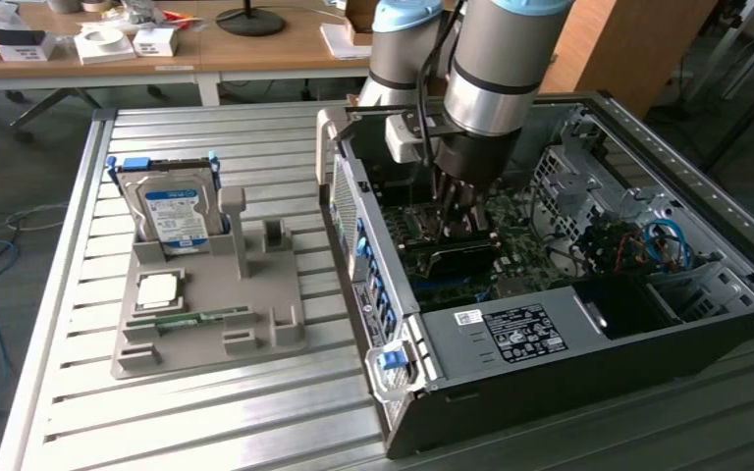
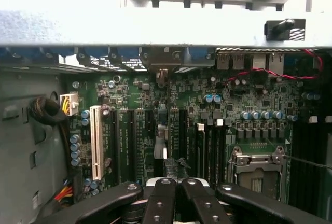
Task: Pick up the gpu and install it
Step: 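Press down on the gpu until it lock into place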
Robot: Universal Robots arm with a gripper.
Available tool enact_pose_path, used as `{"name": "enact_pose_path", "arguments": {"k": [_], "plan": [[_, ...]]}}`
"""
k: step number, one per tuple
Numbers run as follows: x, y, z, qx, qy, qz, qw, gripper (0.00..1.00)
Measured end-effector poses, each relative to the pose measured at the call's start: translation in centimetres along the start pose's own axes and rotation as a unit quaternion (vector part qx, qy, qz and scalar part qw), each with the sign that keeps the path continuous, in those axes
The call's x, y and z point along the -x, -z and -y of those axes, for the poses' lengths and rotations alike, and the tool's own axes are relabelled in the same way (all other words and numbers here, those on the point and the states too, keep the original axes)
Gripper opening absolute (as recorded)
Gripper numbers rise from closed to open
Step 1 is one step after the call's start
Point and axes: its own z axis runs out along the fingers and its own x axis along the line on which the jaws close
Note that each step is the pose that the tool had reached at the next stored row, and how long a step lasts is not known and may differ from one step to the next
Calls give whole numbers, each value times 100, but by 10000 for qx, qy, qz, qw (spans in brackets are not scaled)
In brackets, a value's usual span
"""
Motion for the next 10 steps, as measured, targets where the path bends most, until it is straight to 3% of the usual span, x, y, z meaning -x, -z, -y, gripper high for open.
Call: {"name": "enact_pose_path", "arguments": {"k": [10], "plan": [[13,-15,-3,0,0,1,10000,11]]}}
